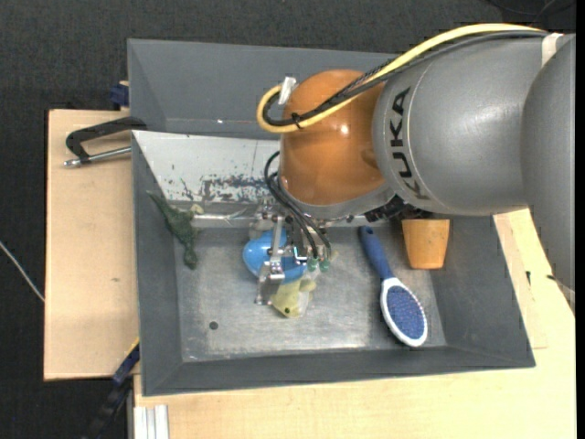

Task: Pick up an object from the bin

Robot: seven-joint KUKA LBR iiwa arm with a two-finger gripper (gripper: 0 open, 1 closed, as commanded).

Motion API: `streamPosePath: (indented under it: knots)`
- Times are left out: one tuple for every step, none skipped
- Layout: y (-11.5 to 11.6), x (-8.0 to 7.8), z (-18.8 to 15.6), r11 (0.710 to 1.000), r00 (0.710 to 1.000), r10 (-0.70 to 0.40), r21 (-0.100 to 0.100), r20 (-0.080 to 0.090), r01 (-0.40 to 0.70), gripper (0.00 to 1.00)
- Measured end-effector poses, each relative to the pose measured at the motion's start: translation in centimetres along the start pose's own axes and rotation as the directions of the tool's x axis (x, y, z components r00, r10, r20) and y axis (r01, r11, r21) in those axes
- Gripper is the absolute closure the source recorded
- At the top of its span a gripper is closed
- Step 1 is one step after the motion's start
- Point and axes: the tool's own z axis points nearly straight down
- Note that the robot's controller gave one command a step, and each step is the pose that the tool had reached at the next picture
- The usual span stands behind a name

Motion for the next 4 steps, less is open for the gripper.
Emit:
streamPosePath:
  knots:
    - [-4.39,-4.84,10.84,0.990,0.990,-0.139,-0.001,0.013,0.140,0.00]
    - [-4.25,-4.99,10.60,0.990,0.990,-0.139,-0.001,0.013,0.139,0.00]
    - [-4.13,-5.11,10.43,0.990,0.990,-0.138,-0.001,0.013,0.138,0.00]
    - [-4.03,-5.22,10.30,0.990,0.990,-0.138,-0.001,0.013,0.138,0.00]
